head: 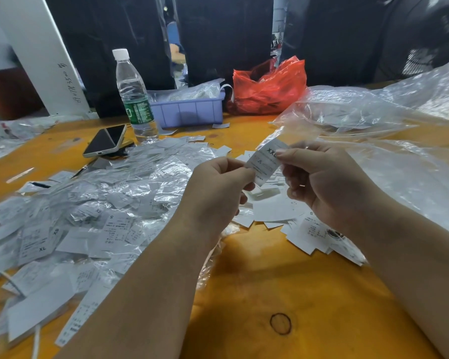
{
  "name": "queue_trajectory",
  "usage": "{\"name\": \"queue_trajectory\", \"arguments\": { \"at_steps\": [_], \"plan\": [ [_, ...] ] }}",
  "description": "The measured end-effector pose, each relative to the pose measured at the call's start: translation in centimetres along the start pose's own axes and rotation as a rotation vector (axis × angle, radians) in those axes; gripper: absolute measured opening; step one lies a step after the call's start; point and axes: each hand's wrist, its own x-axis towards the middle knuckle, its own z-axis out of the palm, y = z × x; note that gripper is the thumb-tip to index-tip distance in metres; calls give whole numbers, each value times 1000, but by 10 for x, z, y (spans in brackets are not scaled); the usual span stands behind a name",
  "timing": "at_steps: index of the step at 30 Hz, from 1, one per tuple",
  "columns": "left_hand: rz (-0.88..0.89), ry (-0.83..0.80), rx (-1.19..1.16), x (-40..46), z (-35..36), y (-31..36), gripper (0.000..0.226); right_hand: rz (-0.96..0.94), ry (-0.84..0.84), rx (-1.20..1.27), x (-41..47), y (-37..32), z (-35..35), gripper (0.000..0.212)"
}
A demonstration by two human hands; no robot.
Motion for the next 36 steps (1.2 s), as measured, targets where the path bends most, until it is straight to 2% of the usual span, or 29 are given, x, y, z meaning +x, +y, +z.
{"name": "queue_trajectory", "arguments": {
  "at_steps": [11,17,20,25,28,30,31,34,36],
  "plan": [
    [149,5,-22,-1,1,-3,11,29,-88,-64,-4,8,9,10],
    [71,-40,-99,-3,-1,0,8,72,-110,-43,-6,4,10,7],
    [35,-74,-131,-2,-1,2,14,103,-119,-27,-6,3,9,11],
    [40,-35,-58,-2,-2,2,11,159,-174,-20,-7,2,9,18],
    [35,25,-20,-1,-5,2,12,177,-258,-58,-8,-2,8,11],
    [45,106,3,0,-8,4,14,114,-267,-189,-9,-4,6,11],
    [78,170,38,1,-11,4,15,36,-233,-332,-9,-4,4,10],
    [306,417,254,2,-15,5,12,-232,-75,-775,-8,1,-1,9],
    [453,518,432,1,-16,6,10,-292,-69,-885,-9,5,-2,12]
  ]
}}
